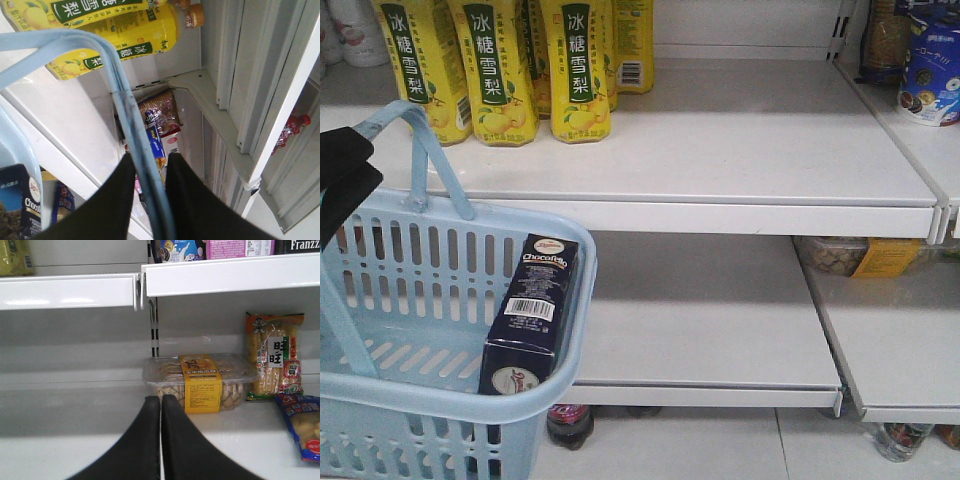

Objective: Left arm holds basket, right arm returns cookies
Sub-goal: 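Hold the basket and approach the shelf with the right gripper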

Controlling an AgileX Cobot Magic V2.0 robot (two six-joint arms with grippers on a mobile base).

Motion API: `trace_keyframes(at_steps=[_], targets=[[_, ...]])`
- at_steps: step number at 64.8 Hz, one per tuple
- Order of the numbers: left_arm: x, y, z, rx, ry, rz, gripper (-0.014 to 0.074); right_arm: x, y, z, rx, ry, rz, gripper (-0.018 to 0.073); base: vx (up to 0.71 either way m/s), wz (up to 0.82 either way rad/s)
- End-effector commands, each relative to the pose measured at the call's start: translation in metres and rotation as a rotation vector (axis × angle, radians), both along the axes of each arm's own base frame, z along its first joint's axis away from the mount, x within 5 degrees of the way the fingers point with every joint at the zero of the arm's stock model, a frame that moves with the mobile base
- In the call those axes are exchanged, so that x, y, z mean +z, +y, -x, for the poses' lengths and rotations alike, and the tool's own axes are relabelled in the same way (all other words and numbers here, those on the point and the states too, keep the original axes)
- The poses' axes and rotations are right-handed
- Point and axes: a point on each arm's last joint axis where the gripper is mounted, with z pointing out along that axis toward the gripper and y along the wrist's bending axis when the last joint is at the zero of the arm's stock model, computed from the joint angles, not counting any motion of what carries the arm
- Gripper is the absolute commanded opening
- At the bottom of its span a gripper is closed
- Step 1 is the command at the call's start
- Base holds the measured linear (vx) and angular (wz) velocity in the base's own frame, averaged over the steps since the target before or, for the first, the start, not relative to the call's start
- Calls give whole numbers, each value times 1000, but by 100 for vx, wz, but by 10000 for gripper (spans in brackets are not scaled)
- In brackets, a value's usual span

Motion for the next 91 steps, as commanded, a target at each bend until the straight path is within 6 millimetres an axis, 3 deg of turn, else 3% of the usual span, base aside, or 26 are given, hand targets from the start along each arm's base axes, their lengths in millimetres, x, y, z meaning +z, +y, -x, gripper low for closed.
trace_keyframes(at_steps=[1, 91], targets=[[12, 0, 0, 0, -17, 49, -6, 7, 0, 1, 2, -86, 12, -8, 4, -2], [12, 0, 0, 0, -17, 49, -6, 7, 0, 1, 2, -86, 12, -8, 1, 0]])
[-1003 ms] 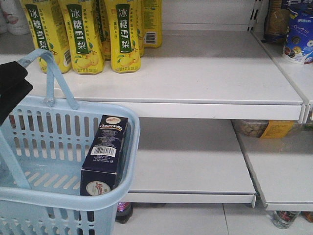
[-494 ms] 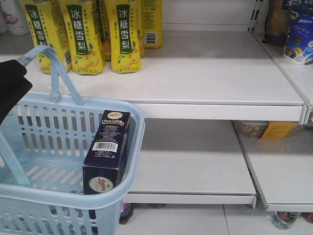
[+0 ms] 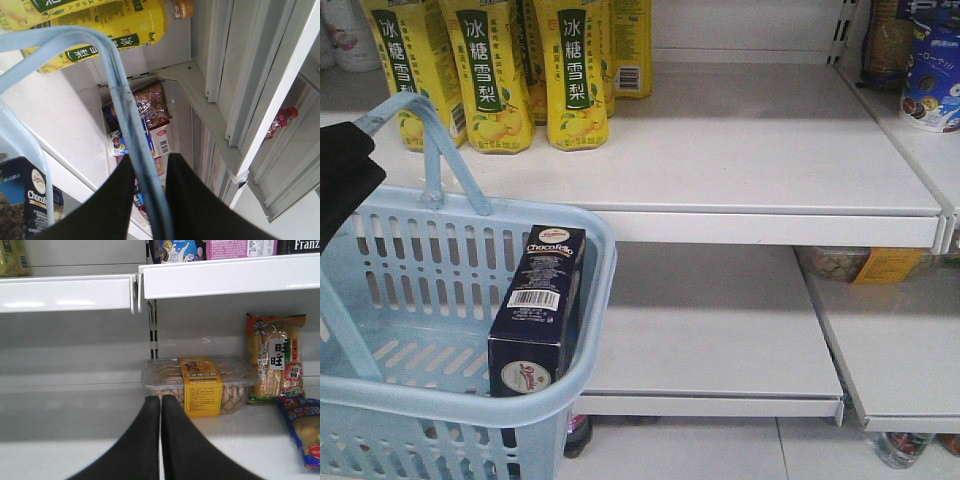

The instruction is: Left arm holds basket, right arm returns cookies

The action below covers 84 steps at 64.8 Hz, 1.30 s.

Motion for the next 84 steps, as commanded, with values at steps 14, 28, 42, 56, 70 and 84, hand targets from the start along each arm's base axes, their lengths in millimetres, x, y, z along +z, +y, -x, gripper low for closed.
trace_keyframes(at_steps=[14, 28, 42, 56, 70, 84], targets=[[8, 3, -4, 40, -5, 25, -6, 7, 0, 1, 2, -86, 12, -8, 0, 0], [8, 3, -4, 40, -5, 25, -6, 9, 0, 1, 1, -96, 30, -8, 0, 0], [8, 3, -4, 40, -5, 25, -6, 9, 0, 1, 1, -98, 42, -8, 0, 0], [8, 3, -4, 40, -5, 25, -6, 9, 0, 1, 1, -98, 42, -8, 0, 0], [8, 3, -4, 40, -5, 25, -6, 9, 0, 1, 1, -98, 42, -8, 0, 0], [8, 3, -4, 40, -5, 25, -6, 9, 0, 1, 1, -100, 32, -8, 0, 0]])
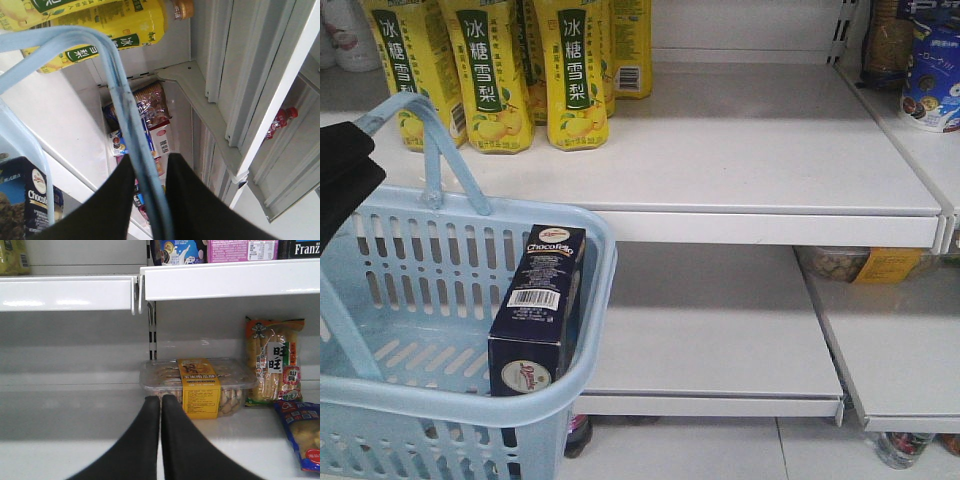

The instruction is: Left arm holds basket, right arm returns cookies

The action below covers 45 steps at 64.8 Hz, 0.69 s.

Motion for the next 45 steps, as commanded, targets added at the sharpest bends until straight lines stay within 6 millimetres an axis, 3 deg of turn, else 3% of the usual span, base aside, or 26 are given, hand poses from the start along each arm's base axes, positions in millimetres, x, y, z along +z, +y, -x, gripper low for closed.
trace_keyframes(at_steps=[1, 20, 28, 45], targets=[[8, 3, -4, 40, -5, 25, -6, 9, 0, 1, 2, -96, 13, -8, 0, 0], [8, 3, -4, 40, -5, 25, -6, 16, 0, 2, 1, -140, 14, -3, 0, 0], [8, 3, -4, 40, -5, 25, -6, 41, 0, 7, 1, -178, 16, -3, 0, 0], [8, 3, -4, 40, -5, 25, -6, 113, 0, 3, 2, -37, 11, -3, 0, 0]])
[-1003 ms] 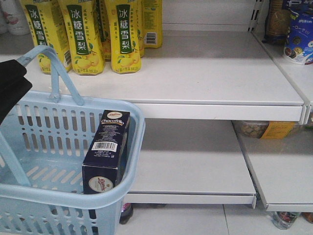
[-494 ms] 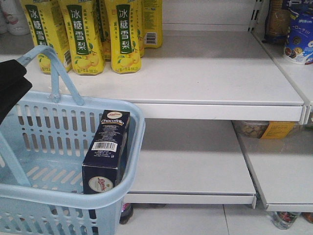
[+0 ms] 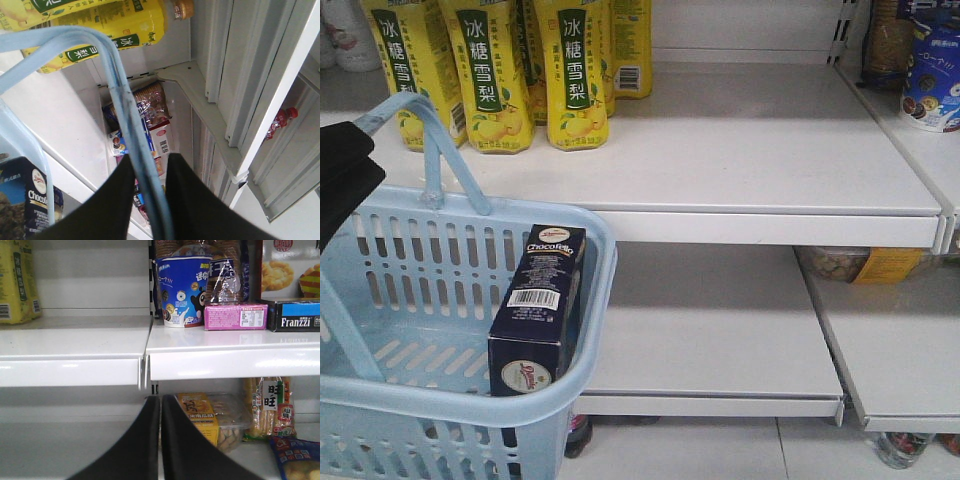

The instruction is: Left arm holds basket, right arm returns cookies

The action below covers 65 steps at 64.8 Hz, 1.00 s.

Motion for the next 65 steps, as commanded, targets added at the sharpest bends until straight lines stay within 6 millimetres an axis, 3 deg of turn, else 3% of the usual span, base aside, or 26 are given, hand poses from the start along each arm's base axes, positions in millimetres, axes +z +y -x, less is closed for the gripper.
trace_keyframes(at_steps=[1, 19, 31, 40, 47, 54, 57, 65], targets=[[8, 3, -4, 40, -5, 25, -6, 40, 0, -4, 2, -8, 10, -3, 0, 0], [8, 3, -4, 40, -5, 25, -6, 103, -1, -32, 9, 217, 73, -3, 0, 0], [8, 3, -4, 40, -5, 25, -6, 117, -1, -44, 18, 256, 141, 38, 0, 0], [8, 3, -4, 40, -5, 25, -6, 119, -2, -45, 12, 230, 149, 235, 0, 0], [8, 3, -4, 40, -5, 25, -6, 120, -2, -45, 12, 219, 148, 498, 0, 0], [8, 3, -4, 40, -5, 25, -6, 124, -1, -46, 13, 169, 139, 687, 0, 0], [8, 3, -4, 40, -5, 25, -6, 126, -1, -46, 17, 148, 129, 732, 0, 0], [8, 3, -4, 40, -5, 25, -6, 132, 2, -46, 45, 121, 56, 725, 0, 0]])
